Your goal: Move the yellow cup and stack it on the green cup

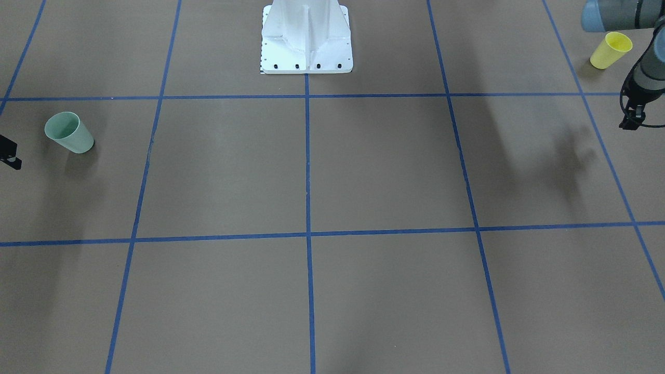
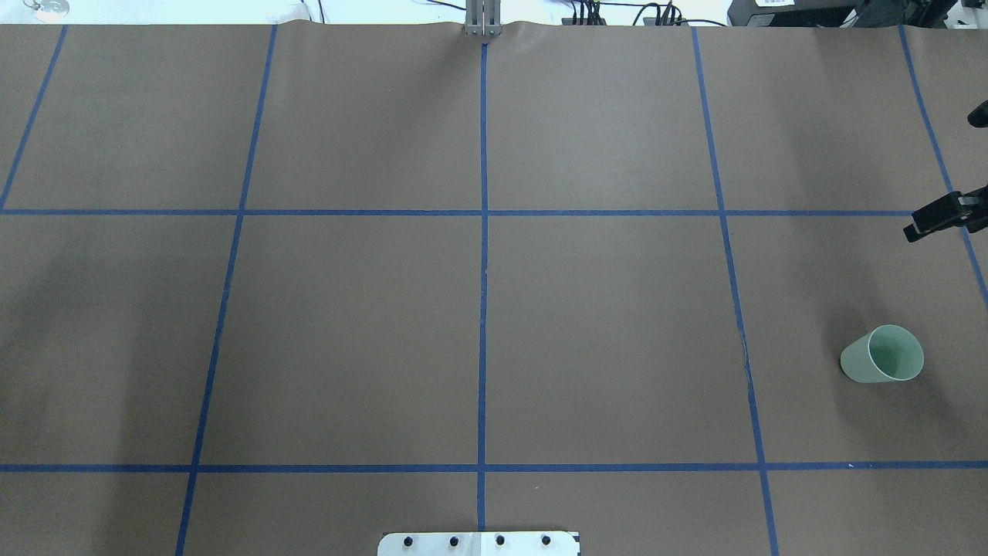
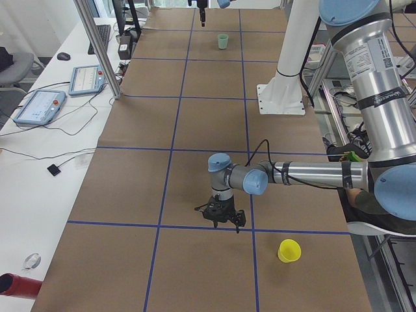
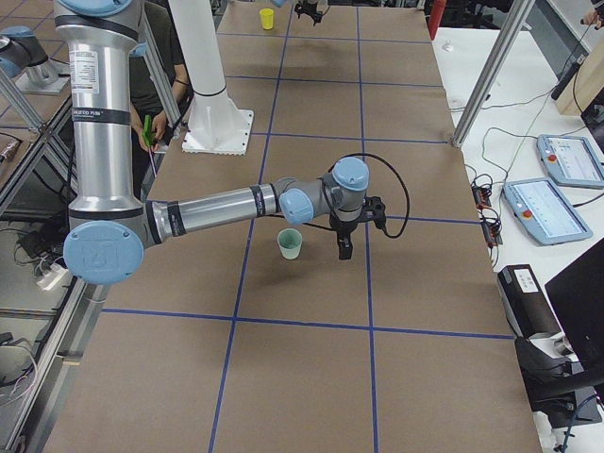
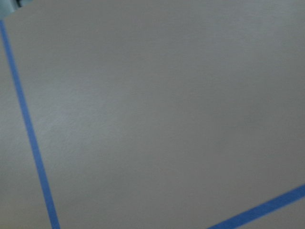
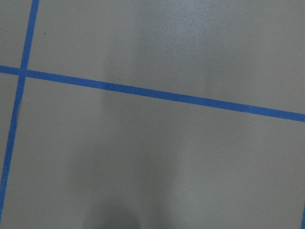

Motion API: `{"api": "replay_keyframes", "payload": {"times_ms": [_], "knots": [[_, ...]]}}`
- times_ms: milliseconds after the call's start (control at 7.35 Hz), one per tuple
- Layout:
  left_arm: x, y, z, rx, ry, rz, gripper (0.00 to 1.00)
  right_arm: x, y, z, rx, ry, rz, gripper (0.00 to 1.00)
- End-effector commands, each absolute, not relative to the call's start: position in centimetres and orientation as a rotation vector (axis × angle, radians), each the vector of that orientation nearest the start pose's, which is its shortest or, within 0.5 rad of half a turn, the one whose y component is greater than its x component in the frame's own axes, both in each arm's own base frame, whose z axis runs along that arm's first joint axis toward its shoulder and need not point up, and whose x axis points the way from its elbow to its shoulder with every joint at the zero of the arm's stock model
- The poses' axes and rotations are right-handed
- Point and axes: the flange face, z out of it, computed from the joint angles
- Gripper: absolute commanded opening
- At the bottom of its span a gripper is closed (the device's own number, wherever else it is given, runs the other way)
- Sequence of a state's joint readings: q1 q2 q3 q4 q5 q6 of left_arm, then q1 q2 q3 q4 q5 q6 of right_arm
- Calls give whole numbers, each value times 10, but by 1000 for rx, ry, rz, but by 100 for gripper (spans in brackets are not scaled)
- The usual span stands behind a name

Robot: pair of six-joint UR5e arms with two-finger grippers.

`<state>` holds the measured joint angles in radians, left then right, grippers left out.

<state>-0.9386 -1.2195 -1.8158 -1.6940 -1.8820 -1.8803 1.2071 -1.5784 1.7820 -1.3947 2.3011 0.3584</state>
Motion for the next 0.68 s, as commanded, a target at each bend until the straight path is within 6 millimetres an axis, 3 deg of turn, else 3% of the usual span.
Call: {"api": "replay_keyframes", "payload": {"times_ms": [0,272,545], "knots": [[142,-309,696,-280,-214,-1413,95,-123,-495,536,89,-799,-153,100],[170,-286,701,-241,-352,-1555,95,-134,-496,531,91,-800,-176,100],[182,-262,710,-174,-502,-1654,95,-143,-498,527,95,-801,-193,100]]}}
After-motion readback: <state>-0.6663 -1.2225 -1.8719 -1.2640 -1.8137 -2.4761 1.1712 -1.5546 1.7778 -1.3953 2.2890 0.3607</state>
